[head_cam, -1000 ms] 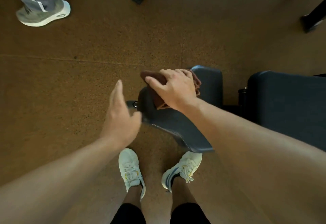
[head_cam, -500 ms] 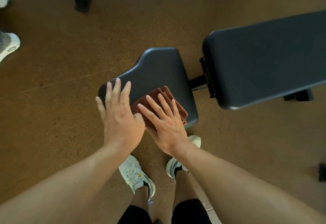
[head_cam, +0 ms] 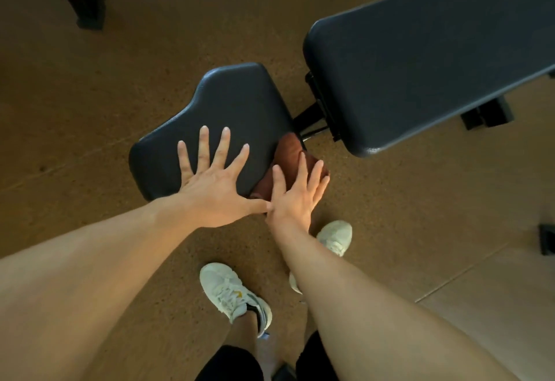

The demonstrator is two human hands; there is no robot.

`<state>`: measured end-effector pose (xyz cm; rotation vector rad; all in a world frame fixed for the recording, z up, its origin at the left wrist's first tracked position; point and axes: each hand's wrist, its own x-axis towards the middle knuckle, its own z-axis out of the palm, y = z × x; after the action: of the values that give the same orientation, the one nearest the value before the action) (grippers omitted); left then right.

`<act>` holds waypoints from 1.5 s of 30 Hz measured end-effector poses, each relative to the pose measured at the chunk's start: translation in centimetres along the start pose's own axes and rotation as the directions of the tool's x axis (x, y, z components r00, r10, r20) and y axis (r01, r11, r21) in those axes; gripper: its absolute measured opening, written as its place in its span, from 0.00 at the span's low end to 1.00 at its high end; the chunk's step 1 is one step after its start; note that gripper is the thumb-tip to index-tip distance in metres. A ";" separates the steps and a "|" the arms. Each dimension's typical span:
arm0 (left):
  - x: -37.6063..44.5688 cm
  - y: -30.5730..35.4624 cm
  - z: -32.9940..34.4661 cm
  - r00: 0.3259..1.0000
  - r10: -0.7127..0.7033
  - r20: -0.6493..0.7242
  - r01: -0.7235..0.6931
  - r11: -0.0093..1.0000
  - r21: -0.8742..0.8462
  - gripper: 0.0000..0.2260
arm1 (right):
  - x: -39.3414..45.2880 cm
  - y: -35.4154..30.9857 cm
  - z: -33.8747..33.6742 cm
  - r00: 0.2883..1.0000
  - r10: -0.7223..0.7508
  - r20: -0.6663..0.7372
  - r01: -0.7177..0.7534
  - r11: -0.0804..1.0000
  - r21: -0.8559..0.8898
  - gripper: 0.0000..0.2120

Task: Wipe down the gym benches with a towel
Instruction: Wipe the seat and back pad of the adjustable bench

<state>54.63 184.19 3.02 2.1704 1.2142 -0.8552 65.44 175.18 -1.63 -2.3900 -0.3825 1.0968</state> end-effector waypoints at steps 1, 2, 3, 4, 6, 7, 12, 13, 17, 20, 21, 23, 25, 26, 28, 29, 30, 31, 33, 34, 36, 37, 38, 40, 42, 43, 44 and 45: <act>0.0 0.0 0.0 1.000 0.001 0.005 -0.001 1.000 -0.001 0.54 | 1.2 -0.5 -0.2 0.996 0.083 -0.033 -0.082 0.996 0.042 0.33; 0.1 0.0 0.0 1.000 0.002 0.008 -0.002 1.000 -0.001 0.54 | 2.7 -0.6 -0.7 0.984 0.175 -0.044 -0.171 0.982 0.083 0.33; 0.1 0.0 0.1 1.000 0.005 0.012 -0.005 1.000 0.002 0.55 | 3.9 -0.5 -1.5 0.966 0.260 -0.012 -0.257 0.959 0.124 0.34; 0.1 0.0 0.0 1.000 0.007 0.019 -0.007 1.000 -0.002 0.54 | 4.8 -0.4 -2.7 0.945 0.322 0.064 -0.328 0.930 0.165 0.35; 0.1 0.0 -0.2 0.999 0.007 0.033 -0.006 1.000 -0.025 0.52 | 5.0 -0.4 -5.4 0.902 0.354 0.248 -0.419 0.857 0.300 0.31; 0.1 0.0 -0.3 0.999 0.000 0.036 0.001 0.999 -0.046 0.49 | 4.7 -0.4 -6.5 0.888 0.352 0.298 -0.447 0.813 0.374 0.28; -0.3 2.6 -0.8 0.994 -0.090 -0.055 0.060 0.911 -0.407 0.29 | -0.1 0.8 -10.6 0.835 0.323 0.445 -0.550 0.470 0.690 0.24; -0.7 3.9 -1.1 0.994 -0.091 -0.052 0.048 0.835 -0.548 0.28 | -1.0 1.0 -11.8 0.821 0.303 0.484 -0.571 0.402 0.716 0.23; -3.1 11.4 -1.9 0.985 -0.083 0.154 0.170 0.249 -0.953 0.31 | -2.4 0.7 -16.8 0.717 0.129 0.685 -0.695 0.210 0.688 0.30; -3.4 16.2 -2.2 0.973 -0.026 0.231 0.219 -0.233 -0.948 0.24 | -1.2 -0.1 -20.1 0.711 0.005 0.703 -0.688 0.209 0.695 0.35; -3.3 17.6 -2.7 0.978 -0.082 0.193 0.165 -0.265 -0.950 0.19 | -0.5 -0.3 -21.1 0.727 -0.019 0.686 -0.660 0.256 0.707 0.37; -3.2 19.8 -3.9 0.964 -0.263 0.041 0.012 -0.111 -0.994 0.08 | 1.1 -0.7 -23.3 0.748 -0.036 0.663 -0.611 0.355 0.708 0.42; -3.0 22.2 -5.7 0.931 -0.344 -0.126 -0.112 0.060 -0.992 0.06 | 3.1 -1.0 -25.8 0.755 -0.030 0.655 -0.574 0.453 0.683 0.40; -2.8 23.1 -6.5 0.921 -0.341 -0.188 -0.158 0.115 -0.981 0.06 | 4.0 -1.3 -26.8 0.769 -0.025 0.639 -0.536 0.519 0.666 0.35; -2.1 24.6 -8.2 0.915 -0.314 -0.252 -0.204 0.178 -0.963 0.07 | 5.7 -1.9 -29.0 0.799 0.021 0.601 -0.495 0.591 0.637 0.27; -1.6 25.0 -8.9 0.916 -0.301 -0.264 -0.213 0.192 -0.958 0.07 | 6.5 -2.3 -30.0 0.804 0.040 0.593 -0.491 0.607 0.625 0.25; -0.9 25.4 -9.5 0.917 -0.306 -0.255 -0.203 0.192 -0.960 0.07 | 7.3 -2.7 -30.8 0.810 0.040 0.585 -0.476 0.629 0.615 0.23; -0.4 25.6 -10.0 0.914 -0.329 -0.235 -0.183 0.182 -0.966 0.06 | 8.0 -3.1 -31.5 0.829 0.039 0.558 -0.439 0.663 0.606 0.19; 0.4 25.9 -10.9 0.890 -0.410 -0.200 -0.150 0.149 -0.977 0.04 | 9.4 -4.1 -32.4 0.881 0.022 0.472 -0.312 0.777 0.547 0.14; 0.7 25.9 -11.3 0.871 -0.455 -0.185 -0.144 0.123 -0.982 0.04 | 10.0 -4.8 -32.7 0.904 -0.004 0.427 -0.231 0.837 0.496 0.12; 1.2 26.1 -11.7 0.833 -0.526 -0.170 -0.144 0.090 -0.985 0.05 | 11.2 -6.2 -33.3 0.935 -0.103 0.338 -0.035 0.925 0.379 0.08; 1.4 26.2 -11.9 0.816 -0.551 -0.175 -0.155 0.082 -0.984 0.05 | 11.6 -7.1 -33.4 0.937 -0.180 0.300 0.079 0.944 0.320 0.07; 1.5 26.2 -12.0 0.804 -0.566 -0.181 -0.171 0.071 -0.983 0.06 | 12.1 -7.9 -33.5 0.932 -0.249 0.262 0.184 0.950 0.252 0.07; 2.0 26.0 -11.7 0.804 -0.569 -0.175 -0.179 0.050 -0.983 0.08 | 13.2 -8.9 -33.0 0.921 -0.370 0.124 0.369 0.929 0.033 0.12; 2.8 25.2 -10.8 0.797 -0.578 -0.177 -0.142 0.107 -0.984 0.10 | 14.3 -9.2 -31.5 0.841 -0.541 -0.024 0.520 0.819 -0.243 0.18; 3.2 24.7 -10.2 0.784 -0.598 -0.169 -0.108 0.137 -0.985 0.11 | 14.8 -9.1 -30.5 0.805 -0.593 -0.022 0.558 0.769 -0.313 0.21; 3.7 24.0 -9.6 0.766 -0.624 -0.154 -0.078 0.147 -0.986 0.12 | 15.1 -8.8 -29.3 0.801 -0.597 0.036 0.572 0.746 -0.341 0.23; 4.1 23.4 -9.0 0.749 -0.647 -0.142 -0.059 0.149 -0.987 0.12 | 15.2 -8.4 -27.8 0.809 -0.574 0.128 0.575 0.727 -0.374 0.26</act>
<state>79.21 181.59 9.01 0.9781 1.8259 0.5619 96.05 180.42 8.84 -2.3183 -1.3671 0.7709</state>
